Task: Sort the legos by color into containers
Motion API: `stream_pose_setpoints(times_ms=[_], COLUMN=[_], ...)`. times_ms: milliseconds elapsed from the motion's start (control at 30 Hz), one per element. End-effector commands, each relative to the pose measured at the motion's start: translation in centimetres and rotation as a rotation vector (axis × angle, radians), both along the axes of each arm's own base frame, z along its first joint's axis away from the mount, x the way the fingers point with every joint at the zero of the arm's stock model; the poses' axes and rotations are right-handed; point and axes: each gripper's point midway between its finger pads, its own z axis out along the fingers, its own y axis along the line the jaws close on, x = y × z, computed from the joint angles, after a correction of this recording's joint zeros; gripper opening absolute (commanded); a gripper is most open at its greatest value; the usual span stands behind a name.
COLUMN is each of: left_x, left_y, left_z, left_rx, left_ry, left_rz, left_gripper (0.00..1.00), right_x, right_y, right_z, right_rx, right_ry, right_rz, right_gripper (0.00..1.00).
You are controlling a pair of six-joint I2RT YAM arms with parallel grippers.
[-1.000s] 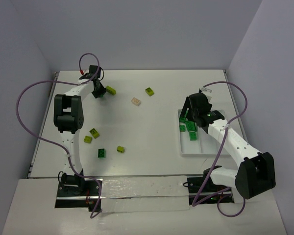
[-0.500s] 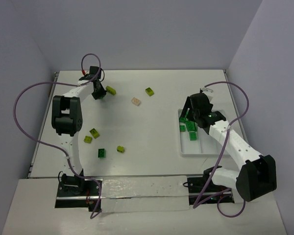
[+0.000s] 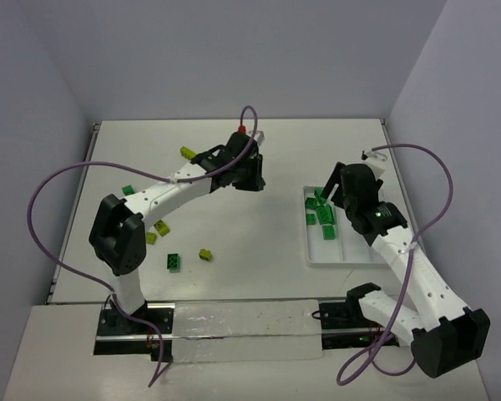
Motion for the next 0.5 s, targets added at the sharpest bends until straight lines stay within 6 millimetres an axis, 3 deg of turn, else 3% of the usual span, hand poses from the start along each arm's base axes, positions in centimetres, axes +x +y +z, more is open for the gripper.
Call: stream_pose_setpoints(times_ms=[0, 167, 467], left_x=[-2.2, -5.0, -7.2], left_y=[-4.2, -9.2, -14.0], left_z=[-0.1, -0.9, -2.6], left_rx=[-0.08, -0.154, -0.242], left_ry=[0.035, 0.091, 0.165], left_rz=[-0.113, -0.225, -0.309], left_gripper=[0.0, 0.0, 0.0], right_x=[-0.6, -1.2, -1.2], right_y=[-1.7, -2.1, -2.0], right_z=[4.0, 5.3, 5.2], right_rx=[0.02, 0.025, 0.028], right_ry=[-0.117, -0.145, -0.141], right_rz=[-0.091, -0.103, -0.099], right_gripper=[0.82, 0.82, 0.82])
